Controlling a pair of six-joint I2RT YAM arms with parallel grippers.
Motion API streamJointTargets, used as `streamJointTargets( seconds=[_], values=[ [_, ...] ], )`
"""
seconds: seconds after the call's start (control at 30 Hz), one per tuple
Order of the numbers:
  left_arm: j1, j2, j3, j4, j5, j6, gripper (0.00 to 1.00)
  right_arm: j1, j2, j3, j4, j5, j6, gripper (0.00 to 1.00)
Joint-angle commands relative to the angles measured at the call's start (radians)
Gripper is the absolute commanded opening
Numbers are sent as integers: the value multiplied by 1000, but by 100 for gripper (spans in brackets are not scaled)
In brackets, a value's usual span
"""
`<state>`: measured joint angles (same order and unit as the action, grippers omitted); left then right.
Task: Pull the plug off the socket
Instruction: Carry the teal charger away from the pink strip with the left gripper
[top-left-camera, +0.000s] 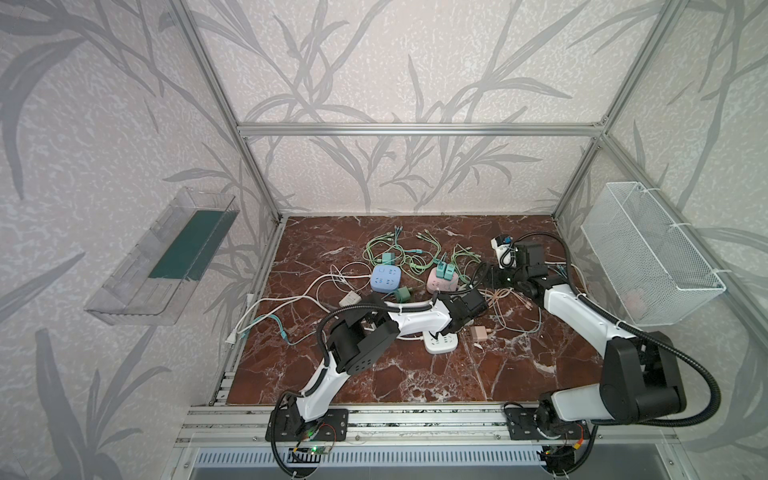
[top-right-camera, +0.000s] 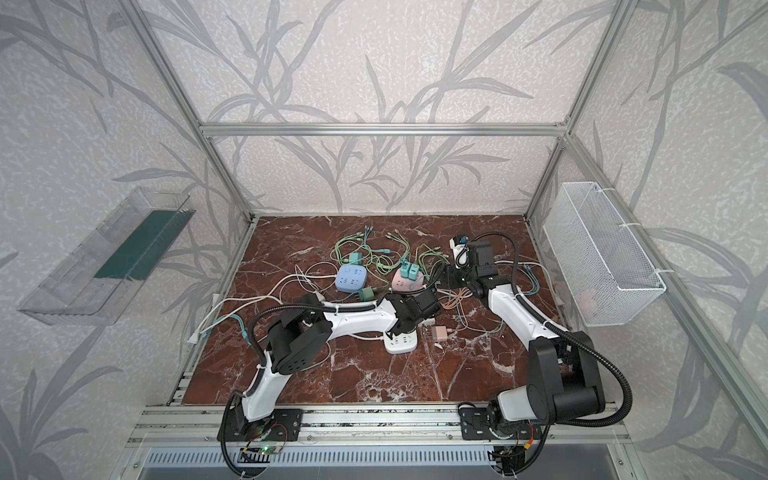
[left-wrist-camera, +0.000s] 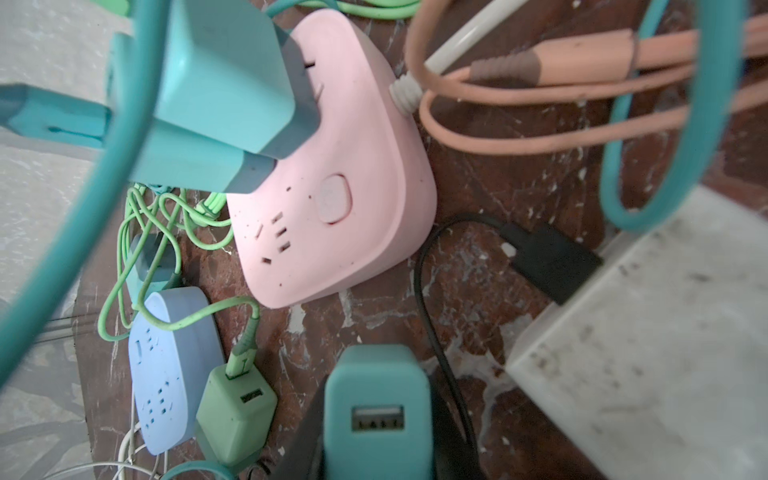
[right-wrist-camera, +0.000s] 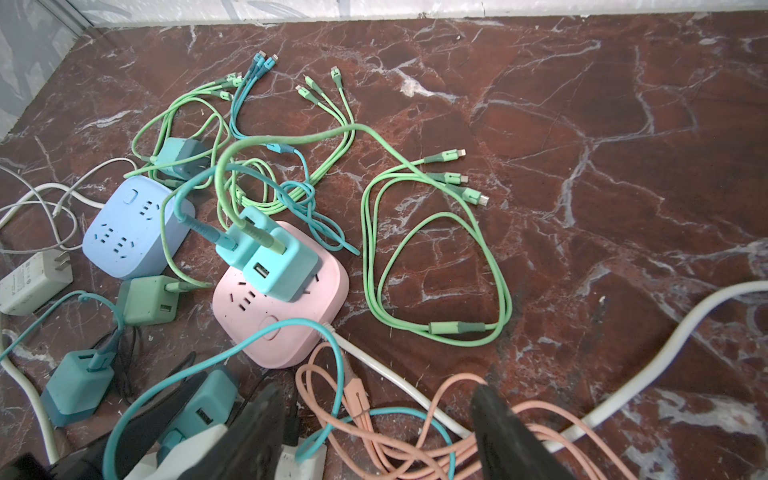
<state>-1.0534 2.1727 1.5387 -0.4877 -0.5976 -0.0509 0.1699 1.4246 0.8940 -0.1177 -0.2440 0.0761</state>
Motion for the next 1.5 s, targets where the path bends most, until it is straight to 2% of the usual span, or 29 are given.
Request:
streamJointTargets(
  seconds=[0.0, 0.43, 0.67, 1.23, 1.47],
  values=[
    [-19, 31, 32, -38, -35, 25, 23, -6, -24, -4, 5, 3, -9, 71],
    [-43, 45, 28, -34, -74, 74, 47, -9, -12, 2, 3, 5, -7, 71],
    [-57, -10, -6, 11, -54, 97, 61, -12, -9, 6, 0, 6, -7, 71],
    [-56, -185, -126, 103, -29, 126, 75, -21, -13, 8, 5, 5, -8, 72],
    [-46, -267, -196, 169, 19, 105, 81, -21, -10, 5, 26, -60, -17, 71]
  ],
)
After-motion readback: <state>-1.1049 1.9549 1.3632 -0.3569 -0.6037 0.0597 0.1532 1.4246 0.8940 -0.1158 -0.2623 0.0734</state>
